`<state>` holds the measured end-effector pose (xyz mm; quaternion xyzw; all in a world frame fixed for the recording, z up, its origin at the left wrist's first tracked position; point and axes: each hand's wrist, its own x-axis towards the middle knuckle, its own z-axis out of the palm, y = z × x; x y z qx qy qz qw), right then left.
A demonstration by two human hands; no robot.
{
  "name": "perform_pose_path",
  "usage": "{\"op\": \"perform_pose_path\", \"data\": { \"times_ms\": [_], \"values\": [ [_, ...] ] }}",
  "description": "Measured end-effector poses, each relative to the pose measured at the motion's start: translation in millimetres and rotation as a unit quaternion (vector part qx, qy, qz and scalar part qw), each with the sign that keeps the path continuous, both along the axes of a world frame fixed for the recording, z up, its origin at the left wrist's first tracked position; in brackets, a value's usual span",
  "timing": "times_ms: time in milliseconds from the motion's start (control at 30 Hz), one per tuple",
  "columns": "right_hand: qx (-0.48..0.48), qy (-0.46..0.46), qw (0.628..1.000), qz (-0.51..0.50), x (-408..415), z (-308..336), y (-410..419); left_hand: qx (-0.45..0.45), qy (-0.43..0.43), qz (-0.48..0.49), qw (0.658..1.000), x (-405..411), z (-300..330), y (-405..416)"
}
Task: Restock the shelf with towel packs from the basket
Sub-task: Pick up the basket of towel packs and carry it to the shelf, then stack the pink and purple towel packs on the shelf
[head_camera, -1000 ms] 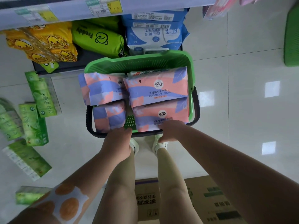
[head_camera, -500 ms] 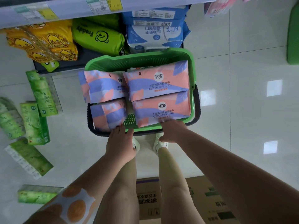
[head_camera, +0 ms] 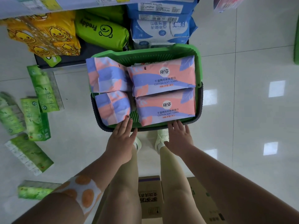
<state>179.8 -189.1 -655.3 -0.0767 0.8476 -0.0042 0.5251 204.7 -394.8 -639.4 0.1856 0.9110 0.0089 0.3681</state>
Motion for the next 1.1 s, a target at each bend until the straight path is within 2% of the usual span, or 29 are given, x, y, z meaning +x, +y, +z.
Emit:
{"op": "perform_pose_path", "data": {
  "times_ms": [133,333,400,467,567,633,700,867,967,1100],
  "values": [
    [-0.004,0.017,0.998,-0.053,10.5,2.2,4.6,0.026,0.021,-0.007,0.999,13.8,-1.5,1.3],
    [-0.053,0.164,0.973,-0.155,-3.2,4.7,15.5,0.067,0.006,0.029,0.997,5.3,-0.9,13.7],
    [-0.041,0.207,0.955,-0.209,-15.3,5.5,19.5,0.114,-0.016,0.078,0.990,-0.4,1.7,22.6],
    [-0.028,0.255,0.921,-0.293,-31.1,6.4,23.4,0.145,-0.041,0.180,0.972,-10.7,3.8,33.8],
    [-0.017,0.290,0.854,-0.432,-59.7,6.3,29.9,0.167,-0.028,0.383,0.908,-33.0,-0.9,51.3],
    [-0.034,0.264,0.833,-0.485,-78.6,4.3,34.4,0.202,-0.020,0.492,0.847,-51.7,-10.6,57.8],
    [-0.065,0.213,0.831,-0.509,-95.5,2.7,37.6,0.219,-0.023,0.562,0.797,-70.3,-18.6,63.2],
    [-0.094,0.146,0.859,-0.482,-131.9,-3.4,35.9,0.185,-0.034,0.682,0.707,-112.3,-24.8,70.8],
    [-0.100,0.101,0.878,-0.457,-147.1,-2.6,32.8,0.165,-0.062,0.720,0.671,-124.8,-27.5,69.0],
    [-0.106,0.063,0.866,-0.484,-157.0,-0.3,30.1,0.156,-0.078,0.740,0.650,-131.3,-21.6,72.9]
  ]
}}
